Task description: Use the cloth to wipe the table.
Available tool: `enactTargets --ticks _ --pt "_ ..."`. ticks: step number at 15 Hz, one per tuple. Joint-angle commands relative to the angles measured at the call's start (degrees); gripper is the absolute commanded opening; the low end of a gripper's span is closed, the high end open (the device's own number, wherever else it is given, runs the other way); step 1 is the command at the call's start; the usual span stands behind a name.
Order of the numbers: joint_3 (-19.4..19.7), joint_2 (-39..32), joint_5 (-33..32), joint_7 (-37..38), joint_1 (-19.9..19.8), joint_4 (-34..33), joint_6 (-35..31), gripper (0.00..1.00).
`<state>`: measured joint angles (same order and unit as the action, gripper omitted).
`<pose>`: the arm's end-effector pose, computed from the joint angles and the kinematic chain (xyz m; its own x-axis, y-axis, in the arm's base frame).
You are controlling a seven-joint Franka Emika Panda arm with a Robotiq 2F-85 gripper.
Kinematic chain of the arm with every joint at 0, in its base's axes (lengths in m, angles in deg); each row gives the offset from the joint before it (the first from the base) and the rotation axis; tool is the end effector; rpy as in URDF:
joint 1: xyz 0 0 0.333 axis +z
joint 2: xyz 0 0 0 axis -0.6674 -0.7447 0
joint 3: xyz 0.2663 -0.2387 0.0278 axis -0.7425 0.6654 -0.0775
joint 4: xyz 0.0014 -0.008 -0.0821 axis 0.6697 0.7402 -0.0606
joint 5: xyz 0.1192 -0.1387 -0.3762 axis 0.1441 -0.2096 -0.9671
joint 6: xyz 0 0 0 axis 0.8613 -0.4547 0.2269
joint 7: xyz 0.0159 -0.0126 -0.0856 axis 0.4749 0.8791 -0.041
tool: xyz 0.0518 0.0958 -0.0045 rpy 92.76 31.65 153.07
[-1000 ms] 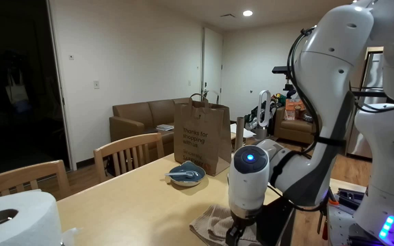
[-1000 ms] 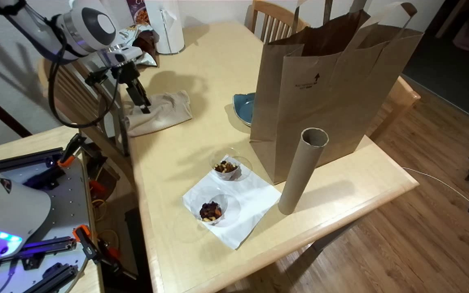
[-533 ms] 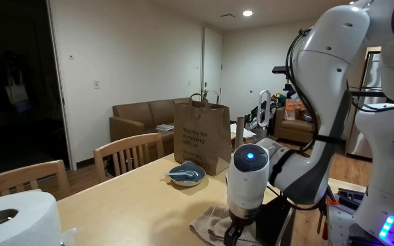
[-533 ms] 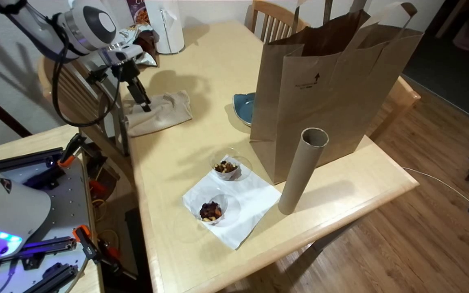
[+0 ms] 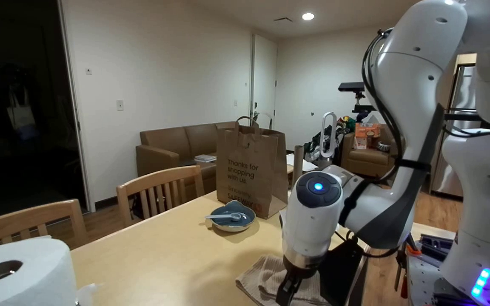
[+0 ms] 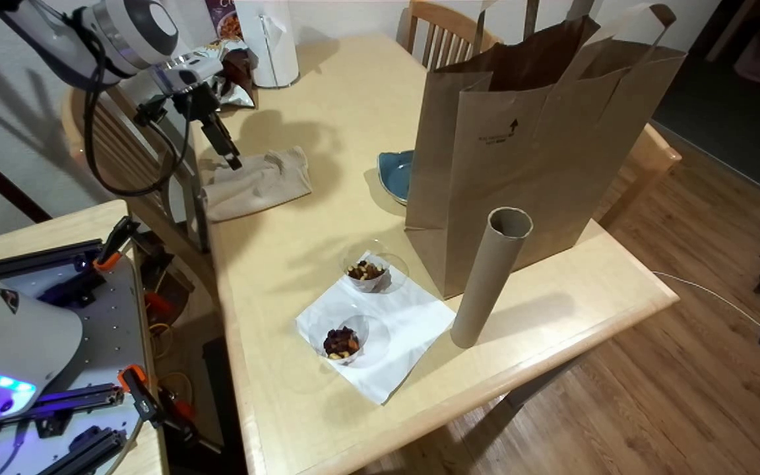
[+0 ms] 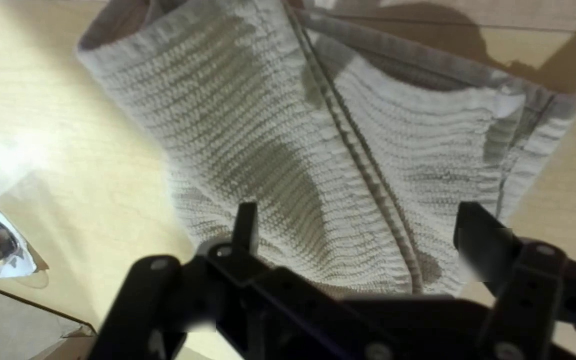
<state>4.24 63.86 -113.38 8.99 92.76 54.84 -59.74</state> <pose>0.3708 0.3517 0.1685 0.9732 -0.0399 0.2263 -0.1137 -0.9395 0.3231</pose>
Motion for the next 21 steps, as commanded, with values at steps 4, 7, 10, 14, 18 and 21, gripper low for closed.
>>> enactTargets --ticks 4,7,10,14,18,21 --pt "-3.75 0.12 -1.62 1.08 -6.37 0.91 0.76 1.0" --pt "-4.92 -1.53 -1.78 0.1 -9.12 0.48 -1.07 1.0" --pt "-6.09 -2.54 -1.52 -0.36 -11.18 0.3 -2.42 0.67" --pt "-6.94 -2.71 -1.27 -0.14 -12.45 0.44 -3.03 0.39" --pt "-7.26 -2.4 -1.52 0.26 -12.87 0.79 -3.59 0.13" --pt "-7.07 -2.0 -2.08 0.65 -12.76 1.01 -5.12 0.01"
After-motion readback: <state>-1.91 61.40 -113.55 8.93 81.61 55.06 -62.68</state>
